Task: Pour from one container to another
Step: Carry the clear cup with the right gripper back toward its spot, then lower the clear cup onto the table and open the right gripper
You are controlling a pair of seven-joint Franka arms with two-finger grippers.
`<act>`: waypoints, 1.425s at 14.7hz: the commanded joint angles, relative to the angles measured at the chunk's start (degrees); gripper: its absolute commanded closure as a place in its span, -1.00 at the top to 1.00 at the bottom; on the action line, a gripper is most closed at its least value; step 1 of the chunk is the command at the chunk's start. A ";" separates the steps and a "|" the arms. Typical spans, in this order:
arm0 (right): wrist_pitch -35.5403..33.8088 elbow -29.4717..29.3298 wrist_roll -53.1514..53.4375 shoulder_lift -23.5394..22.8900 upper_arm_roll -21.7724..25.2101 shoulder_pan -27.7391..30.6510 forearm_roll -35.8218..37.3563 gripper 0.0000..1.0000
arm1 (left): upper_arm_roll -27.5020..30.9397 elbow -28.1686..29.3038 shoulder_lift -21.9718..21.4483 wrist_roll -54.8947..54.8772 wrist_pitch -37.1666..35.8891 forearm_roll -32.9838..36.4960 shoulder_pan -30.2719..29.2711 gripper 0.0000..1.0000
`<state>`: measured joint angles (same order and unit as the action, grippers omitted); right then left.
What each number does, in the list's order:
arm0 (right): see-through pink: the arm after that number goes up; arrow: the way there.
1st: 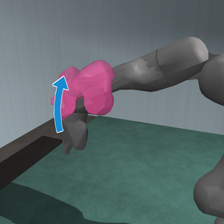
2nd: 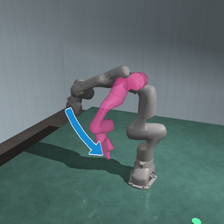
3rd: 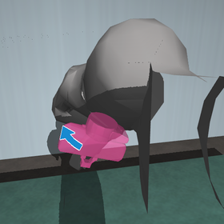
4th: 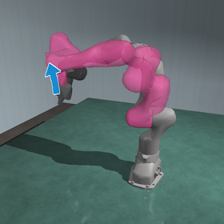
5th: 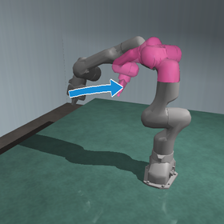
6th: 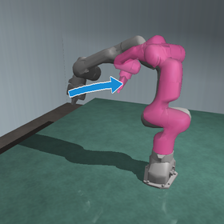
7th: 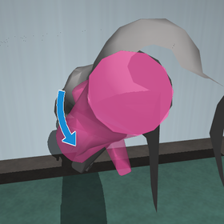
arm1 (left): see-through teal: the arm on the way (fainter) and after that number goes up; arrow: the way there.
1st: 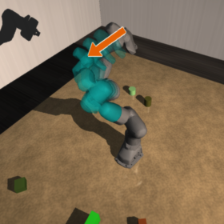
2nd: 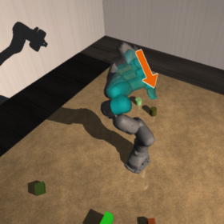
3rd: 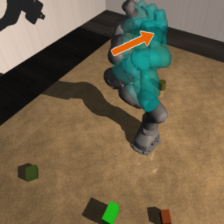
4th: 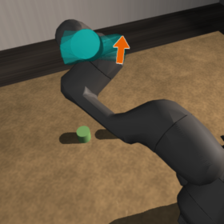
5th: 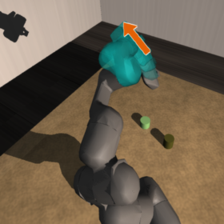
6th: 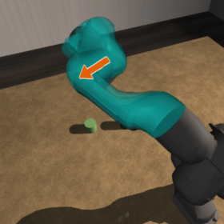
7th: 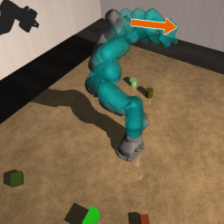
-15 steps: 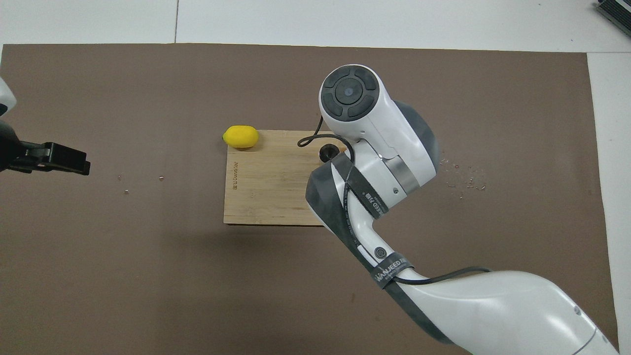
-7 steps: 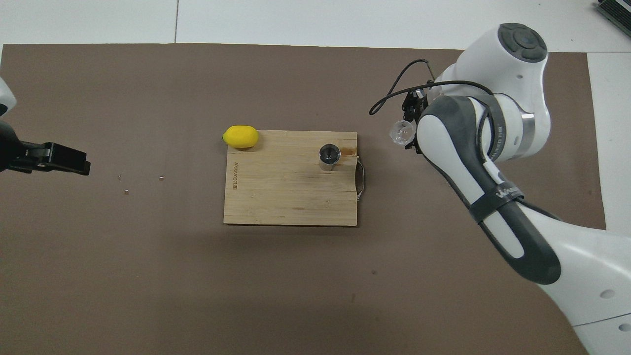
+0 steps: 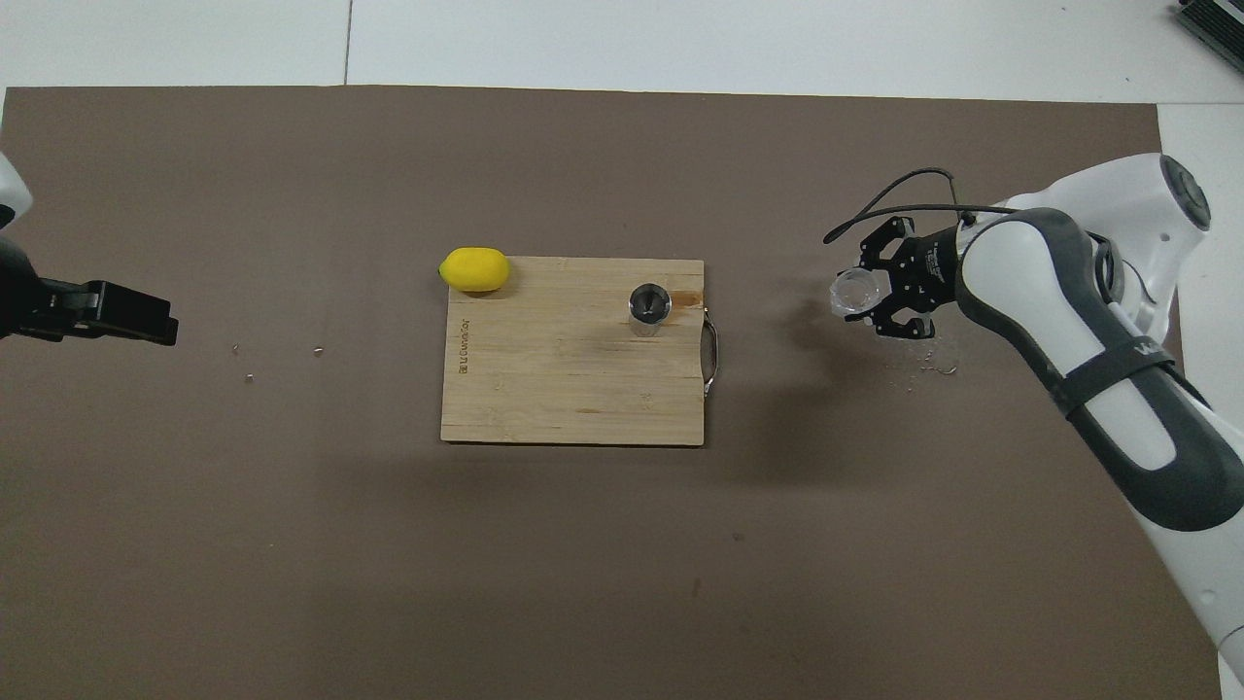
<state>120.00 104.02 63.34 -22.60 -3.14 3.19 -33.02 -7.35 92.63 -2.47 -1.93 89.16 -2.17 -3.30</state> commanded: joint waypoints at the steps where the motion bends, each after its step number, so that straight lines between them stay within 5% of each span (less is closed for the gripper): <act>1: 0.33 4.43 -8.47 1.16 -0.81 4.44 -4.06 -1.00 | 0.41 1.77 -1.66 -0.89 0.14 -0.38 0.05 1.00; 9: -1.26 8.12 -13.07 0.36 -0.73 8.50 -7.15 -0.95 | 0.41 1.77 -1.66 -0.89 0.14 -0.38 0.05 1.00; 10: -1.00 8.82 -12.89 0.54 -0.72 8.41 -7.15 -0.63 | 0.41 1.77 -1.66 -0.89 0.14 -0.38 0.05 1.00; 11: -0.82 8.83 -12.72 0.54 -0.64 8.32 -7.15 -0.09 | 0.41 1.77 -1.66 -0.89 0.14 -0.38 0.05 1.00; 12: -0.13 8.83 -12.98 0.54 -0.55 8.32 -6.62 0.80 | 0.41 1.77 -1.66 -0.89 0.14 -0.38 0.05 1.00; 13: 0.40 8.83 -12.63 0.54 -0.46 8.41 -6.36 1.00 | 0.41 1.77 -1.66 -0.89 0.14 -0.38 0.05 1.00; 16: 0.58 8.83 -13.06 1.33 -0.20 8.41 -5.13 1.00 | 0.41 1.77 -1.66 -0.89 0.14 -0.38 0.05 1.00; 21: -0.03 8.83 -14.29 3.08 -0.20 8.58 8.38 1.00 | 0.41 1.77 -1.66 -0.89 0.14 -0.38 0.05 1.00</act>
<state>119.62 111.21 51.44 -21.89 -2.88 10.96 -28.62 -7.34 92.63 -2.47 -1.93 89.16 -2.17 -3.30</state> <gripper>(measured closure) 0.000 0.000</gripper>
